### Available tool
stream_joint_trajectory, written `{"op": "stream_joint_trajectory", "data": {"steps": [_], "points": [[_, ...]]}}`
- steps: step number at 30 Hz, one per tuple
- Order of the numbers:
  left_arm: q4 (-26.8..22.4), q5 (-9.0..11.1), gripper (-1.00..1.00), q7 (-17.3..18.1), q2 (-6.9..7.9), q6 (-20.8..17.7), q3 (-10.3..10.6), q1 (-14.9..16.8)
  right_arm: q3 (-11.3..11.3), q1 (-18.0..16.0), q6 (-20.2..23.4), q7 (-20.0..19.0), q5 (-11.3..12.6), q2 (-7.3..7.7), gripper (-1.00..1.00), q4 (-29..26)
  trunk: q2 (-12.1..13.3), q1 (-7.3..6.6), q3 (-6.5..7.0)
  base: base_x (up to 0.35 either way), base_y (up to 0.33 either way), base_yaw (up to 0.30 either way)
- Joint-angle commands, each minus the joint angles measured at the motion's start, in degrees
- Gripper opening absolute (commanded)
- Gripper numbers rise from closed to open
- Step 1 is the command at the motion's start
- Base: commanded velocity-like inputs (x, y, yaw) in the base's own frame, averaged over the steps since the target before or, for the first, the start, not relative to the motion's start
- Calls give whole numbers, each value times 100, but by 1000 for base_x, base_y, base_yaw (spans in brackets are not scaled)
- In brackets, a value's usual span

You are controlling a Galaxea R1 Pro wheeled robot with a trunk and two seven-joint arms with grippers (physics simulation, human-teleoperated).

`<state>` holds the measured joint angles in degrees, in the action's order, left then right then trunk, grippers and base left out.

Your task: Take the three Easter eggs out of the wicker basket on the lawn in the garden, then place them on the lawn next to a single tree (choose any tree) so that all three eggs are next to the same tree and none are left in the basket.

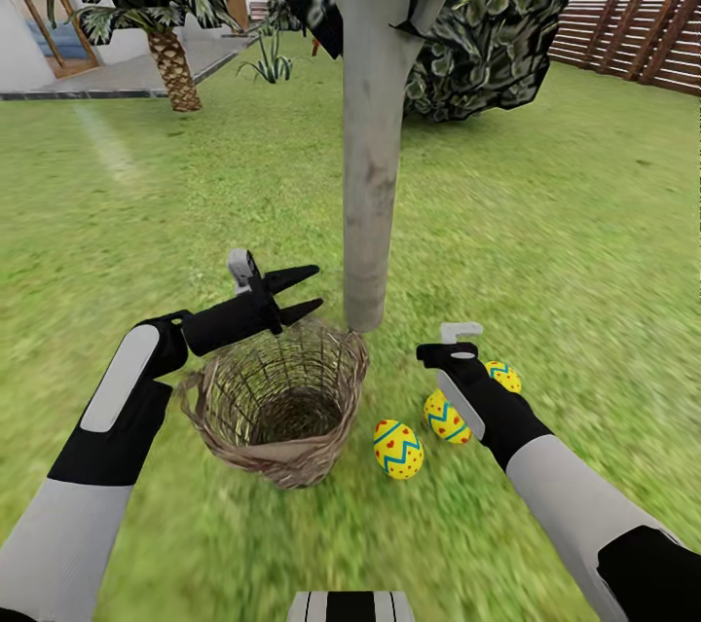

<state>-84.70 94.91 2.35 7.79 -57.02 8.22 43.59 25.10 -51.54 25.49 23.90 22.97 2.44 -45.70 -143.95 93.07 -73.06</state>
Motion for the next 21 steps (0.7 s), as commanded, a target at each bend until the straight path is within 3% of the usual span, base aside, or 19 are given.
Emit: {"op": "stream_joint_trajectory", "data": {"steps": [1, 2, 6, 7, 11, 12, 15, 17, 21], "points": [[-10, -25, 100, 22, 36, -14, -71, 11, 28, -5, 20, 55, 59, 10, 100, -9, 0, -3, 18, 0, 0, 0], [-12, -25, 100, 18, 76, -27, -127, 13, 26, -5, 22, 54, 55, 17, 100, -9, 1, -6, 40, 0, 0, 0], [-12, -25, 100, 19, 540, -67, -231, 17, 15, -5, 19, 40, 58, 117, 100, -9, 7, -16, 129, 0, 0, 0], [-12, -25, 100, 19, 581, -68, -237, 19, 14, -5, 19, 39, 58, 122, 100, -9, 8, -19, 151, 0, 0, 0], [-7, -25, 100, 8, 1028, -72, -425, 12, 12, -5, 18, 34, 58, 140, 100, -9, 13, -29, 240, 0, 0, 0], [-2, -25, 100, 6, 1191, -72, -467, 6, 12, -5, 18, 33, 57, 141, 100, -9, 15, -32, 262, 0, 0, 0], [40, -63, 100, -26, 2080, -66, -530, -28, 14, -5, 16, 29, 51, 143, 100, -9, 19, -39, 328, 0, 0, 0], [55, -75, 100, -45, 2331, -69, -535, -40, 16, -5, 17, 28, 50, 143, 100, -9, 21, -44, 373, 0, 0, 0], [158, -93, 100, -218, 3070, -63, -528, -141, 16, -5, 17, 33, 31, 145, 100, -9, 27, -55, 461, 0, 0, 0]]}}
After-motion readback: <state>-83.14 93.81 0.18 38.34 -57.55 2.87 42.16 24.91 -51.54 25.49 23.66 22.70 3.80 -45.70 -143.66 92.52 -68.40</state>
